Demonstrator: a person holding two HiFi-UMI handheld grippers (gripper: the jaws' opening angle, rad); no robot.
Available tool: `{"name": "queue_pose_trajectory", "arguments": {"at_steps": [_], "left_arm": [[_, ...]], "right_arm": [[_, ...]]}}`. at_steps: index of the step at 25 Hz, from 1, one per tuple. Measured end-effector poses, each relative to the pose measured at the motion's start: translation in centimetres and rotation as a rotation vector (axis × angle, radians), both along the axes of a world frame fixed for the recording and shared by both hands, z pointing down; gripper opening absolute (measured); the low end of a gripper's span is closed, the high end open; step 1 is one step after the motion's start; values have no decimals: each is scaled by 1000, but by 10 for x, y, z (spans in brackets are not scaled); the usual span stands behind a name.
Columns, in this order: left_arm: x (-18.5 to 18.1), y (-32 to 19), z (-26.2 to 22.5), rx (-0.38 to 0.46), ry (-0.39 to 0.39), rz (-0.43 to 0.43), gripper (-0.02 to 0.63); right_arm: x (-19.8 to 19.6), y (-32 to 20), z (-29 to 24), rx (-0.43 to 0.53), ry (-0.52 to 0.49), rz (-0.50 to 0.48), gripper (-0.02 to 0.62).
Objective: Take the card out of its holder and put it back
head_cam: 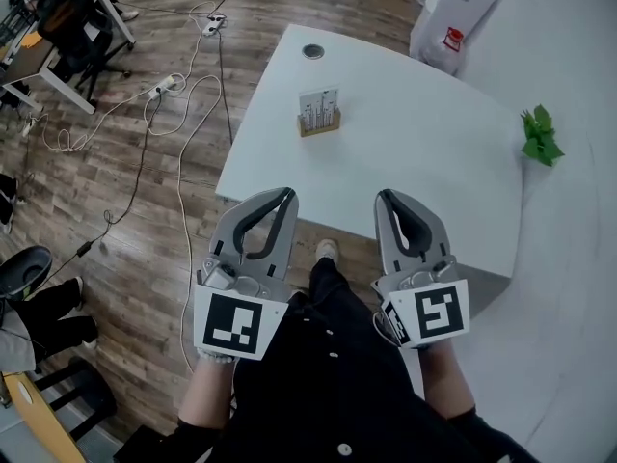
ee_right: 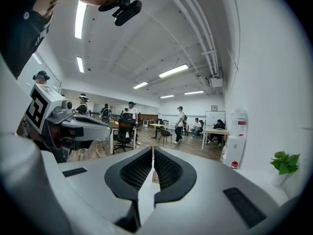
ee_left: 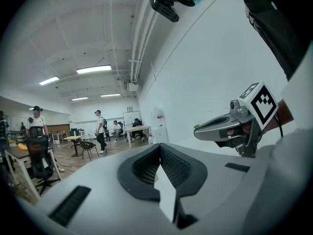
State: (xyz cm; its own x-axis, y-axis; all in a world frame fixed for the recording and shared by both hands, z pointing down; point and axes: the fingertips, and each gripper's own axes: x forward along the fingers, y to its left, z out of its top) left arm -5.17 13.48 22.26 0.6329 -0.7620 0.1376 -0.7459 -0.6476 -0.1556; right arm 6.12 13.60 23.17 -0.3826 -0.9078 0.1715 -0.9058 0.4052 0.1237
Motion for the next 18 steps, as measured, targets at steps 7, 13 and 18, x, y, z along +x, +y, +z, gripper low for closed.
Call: {"name": "queue_pose_trajectory", "arguments": {"at_steps": [7,13,18], "left_arm": [[17,-46,3,-15,-12,-75,15],[27,-81,6,-22,-10,-149,15],[37,-103,14,-34,-23,-189,15]], "right_arm": [[17,-54,4,-11,-4,-76,46],[29,-95,9,-24,5,-146,47],[39,-120,18,-39,6,-187,46]]}}
